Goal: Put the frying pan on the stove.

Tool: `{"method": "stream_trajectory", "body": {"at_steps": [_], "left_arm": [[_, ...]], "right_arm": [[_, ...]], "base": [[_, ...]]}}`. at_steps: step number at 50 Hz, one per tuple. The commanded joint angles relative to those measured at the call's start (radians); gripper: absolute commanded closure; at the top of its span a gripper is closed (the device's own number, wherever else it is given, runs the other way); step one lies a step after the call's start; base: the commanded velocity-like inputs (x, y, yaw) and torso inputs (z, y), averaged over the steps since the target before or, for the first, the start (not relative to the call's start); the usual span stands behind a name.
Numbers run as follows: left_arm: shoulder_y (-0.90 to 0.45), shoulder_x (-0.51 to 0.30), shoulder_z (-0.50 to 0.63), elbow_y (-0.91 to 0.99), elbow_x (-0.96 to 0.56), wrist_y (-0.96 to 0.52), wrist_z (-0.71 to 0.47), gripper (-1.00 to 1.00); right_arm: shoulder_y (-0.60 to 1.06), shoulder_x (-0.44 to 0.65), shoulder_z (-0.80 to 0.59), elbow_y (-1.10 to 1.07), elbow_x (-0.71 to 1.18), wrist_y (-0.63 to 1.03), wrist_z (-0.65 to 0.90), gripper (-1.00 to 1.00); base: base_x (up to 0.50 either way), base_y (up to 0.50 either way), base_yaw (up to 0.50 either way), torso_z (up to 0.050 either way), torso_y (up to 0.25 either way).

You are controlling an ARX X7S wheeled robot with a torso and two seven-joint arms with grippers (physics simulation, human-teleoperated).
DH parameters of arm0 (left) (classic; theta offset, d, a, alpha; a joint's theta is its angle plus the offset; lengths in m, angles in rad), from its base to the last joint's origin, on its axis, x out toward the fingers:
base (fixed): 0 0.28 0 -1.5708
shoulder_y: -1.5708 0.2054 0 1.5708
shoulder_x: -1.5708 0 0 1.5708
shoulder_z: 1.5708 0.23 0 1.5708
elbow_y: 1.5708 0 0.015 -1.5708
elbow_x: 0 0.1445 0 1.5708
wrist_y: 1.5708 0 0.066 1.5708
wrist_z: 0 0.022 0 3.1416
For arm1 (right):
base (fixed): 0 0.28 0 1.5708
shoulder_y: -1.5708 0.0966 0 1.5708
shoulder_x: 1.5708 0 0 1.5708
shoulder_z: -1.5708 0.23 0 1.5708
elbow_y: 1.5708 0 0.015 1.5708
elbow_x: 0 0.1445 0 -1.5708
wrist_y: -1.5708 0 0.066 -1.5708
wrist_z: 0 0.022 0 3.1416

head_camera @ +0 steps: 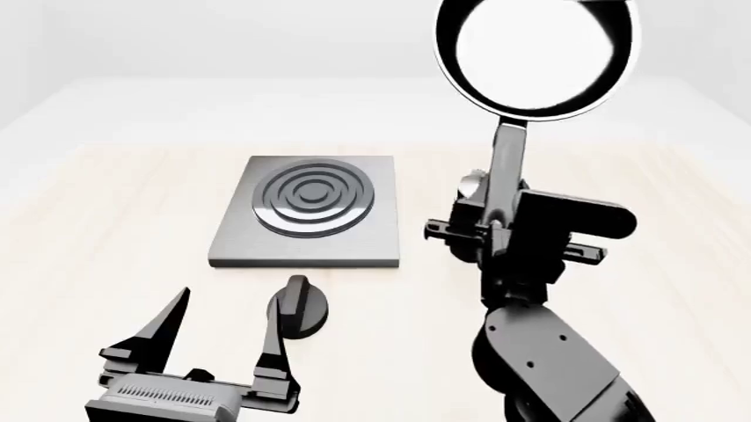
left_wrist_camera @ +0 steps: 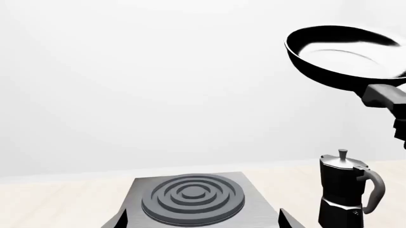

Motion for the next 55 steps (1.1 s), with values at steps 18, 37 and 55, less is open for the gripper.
{"method": "stream_trajectory", "body": {"at_steps": [18,37,55], "left_arm": [[-0.002,-0.006,0.006,-0.002,-0.002,0.002,-0.009,-1.0],[-0.005,-0.011,0.009,-0.003,-0.008,0.002,-0.013,-1.0],[-0.005,-0.014,0.013,-0.007,-0.006,0.006,-0.018,-1.0]], "right_arm": [[0.132,0.047,-0.136,0.006,-0.013,0.099,-0.228,1.0],[0.202,0.051,-0.176,0.073,0.017,0.13,-0.342,1.0],[0.241,0.026,-0.2,0.227,0.058,0.082,-0.509,1.0]], "base": [[0.0,0.0,0.0,0.001,0.002],[0.0,0.0,0.0,0.001,0.002],[0.0,0.0,0.0,0.001,0.002]]}}
